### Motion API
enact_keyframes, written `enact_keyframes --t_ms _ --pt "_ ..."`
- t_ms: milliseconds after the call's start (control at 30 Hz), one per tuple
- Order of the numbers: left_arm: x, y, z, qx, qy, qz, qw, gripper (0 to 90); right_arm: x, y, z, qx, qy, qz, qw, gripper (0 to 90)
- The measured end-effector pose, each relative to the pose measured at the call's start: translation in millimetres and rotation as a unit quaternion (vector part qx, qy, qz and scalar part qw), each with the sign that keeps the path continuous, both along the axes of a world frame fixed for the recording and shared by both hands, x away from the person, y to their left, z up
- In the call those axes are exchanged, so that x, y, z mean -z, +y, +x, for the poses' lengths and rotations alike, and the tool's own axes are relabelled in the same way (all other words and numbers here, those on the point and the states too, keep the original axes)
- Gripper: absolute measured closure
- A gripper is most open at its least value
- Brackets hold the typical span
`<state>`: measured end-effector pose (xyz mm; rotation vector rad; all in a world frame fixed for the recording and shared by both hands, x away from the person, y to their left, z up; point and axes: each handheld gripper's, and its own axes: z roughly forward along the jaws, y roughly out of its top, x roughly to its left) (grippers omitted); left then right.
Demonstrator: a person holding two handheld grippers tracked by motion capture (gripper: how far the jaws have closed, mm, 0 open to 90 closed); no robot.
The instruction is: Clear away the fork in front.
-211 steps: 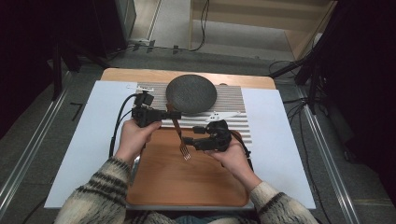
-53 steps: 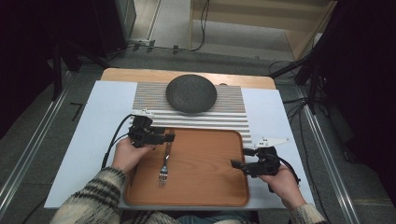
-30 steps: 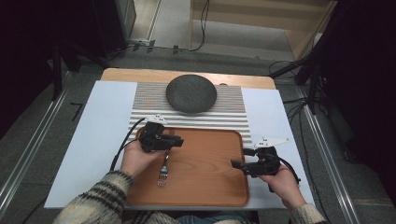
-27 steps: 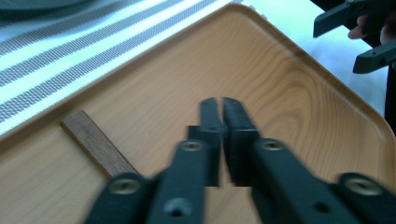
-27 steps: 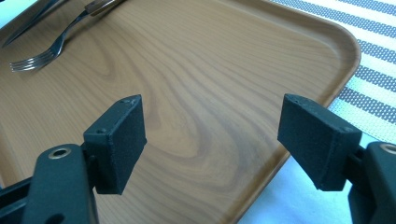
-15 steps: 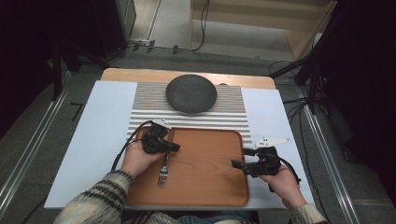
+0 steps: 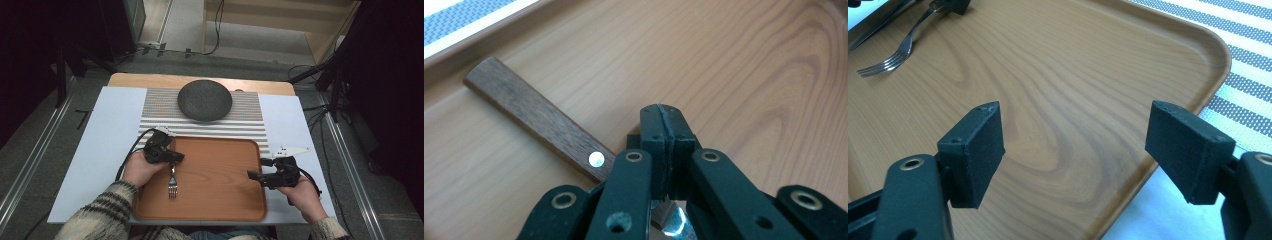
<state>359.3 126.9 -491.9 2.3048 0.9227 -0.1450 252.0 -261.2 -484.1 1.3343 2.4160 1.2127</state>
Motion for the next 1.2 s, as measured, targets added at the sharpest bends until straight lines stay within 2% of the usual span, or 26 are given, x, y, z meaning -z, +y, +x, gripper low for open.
enact_keyframes --t_ms 667,933,1067,1100,1200 --pt "0.3 38.0 0.7 -0.046 0.017 -0.012 0.9987 89.5 -0.8 7.1 7.8 -0.014 0.001 -0.001 0.9999 21.6" --pt "-0.3 47.7 2.3 -0.064 0.019 -0.014 0.9977 87.8 -0.6 7.4 9.0 -0.015 0.001 -0.001 0.9999 21.7" --pt "-0.5 49.5 2.7 -0.065 0.02 -0.014 0.9976 86.8 -0.5 7.0 9.1 -0.014 0.002 -0.001 0.9999 21.7" --pt "-0.5 49.7 2.8 -0.065 0.021 -0.016 0.9975 86.7 -0.5 6.8 9.1 -0.014 0.002 0.0 0.9999 21.6" --pt "-2.4 50.6 3.0 -0.065 0.027 -0.036 0.9968 78.5 -0.4 6.5 9.2 -0.013 0.002 0.001 0.9999 21.6"
